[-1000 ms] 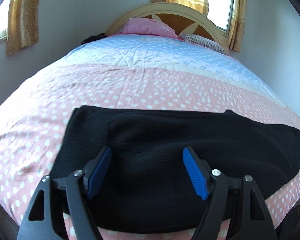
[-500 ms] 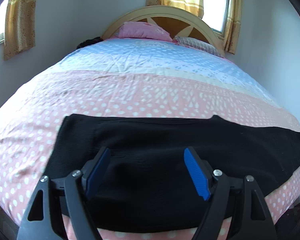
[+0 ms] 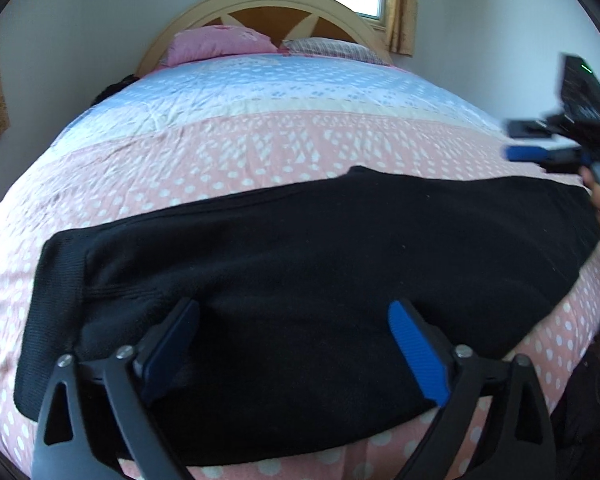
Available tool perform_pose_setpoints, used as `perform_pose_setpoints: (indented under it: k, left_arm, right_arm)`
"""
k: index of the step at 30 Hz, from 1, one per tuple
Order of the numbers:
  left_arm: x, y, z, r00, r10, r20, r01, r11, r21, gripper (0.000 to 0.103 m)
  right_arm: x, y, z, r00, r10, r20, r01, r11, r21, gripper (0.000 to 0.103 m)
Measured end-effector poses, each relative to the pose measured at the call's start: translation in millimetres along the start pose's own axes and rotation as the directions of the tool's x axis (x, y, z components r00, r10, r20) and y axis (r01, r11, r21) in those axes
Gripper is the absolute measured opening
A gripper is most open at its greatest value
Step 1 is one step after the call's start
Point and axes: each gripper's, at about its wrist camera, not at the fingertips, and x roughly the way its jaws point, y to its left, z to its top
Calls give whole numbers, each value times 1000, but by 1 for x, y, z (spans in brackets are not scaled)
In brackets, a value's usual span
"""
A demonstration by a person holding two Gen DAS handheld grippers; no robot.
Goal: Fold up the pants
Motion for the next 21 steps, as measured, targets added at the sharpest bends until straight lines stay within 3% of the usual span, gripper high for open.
perform_pose_setpoints:
  k: [5,13,14,15,17,21]
  left_arm:
    - [0,-4,-4,1000,-13,11,13,1000,14,103]
    - [-2,-2,-5,999,-28,23,28,1000,7,103]
    - [-3,-2,-5,999,-26,24,26,1000,7,103]
    - [-3,-3,-6,999,-24,25,24,1000,9,103]
    - [-3,-3,-6,999,-24,27,23,1000,8,103]
    - [-4,-3,-6,999,-22,29,22,1000,8,103]
  right_arm:
    - [62,20,16,991,58,-117,-52,997,58,44]
    - [118,27,11,958,139,-250,-101,982,157,36]
    - [121,26,10,955,148,-257,-106,979,172,22]
    - [123,26,8,956,142,-256,-98,979,179,15]
    - [119,25,12,959,152,-239,-109,977,181,8]
    - [93,38,17,978,145,-151,-126,984,130,6]
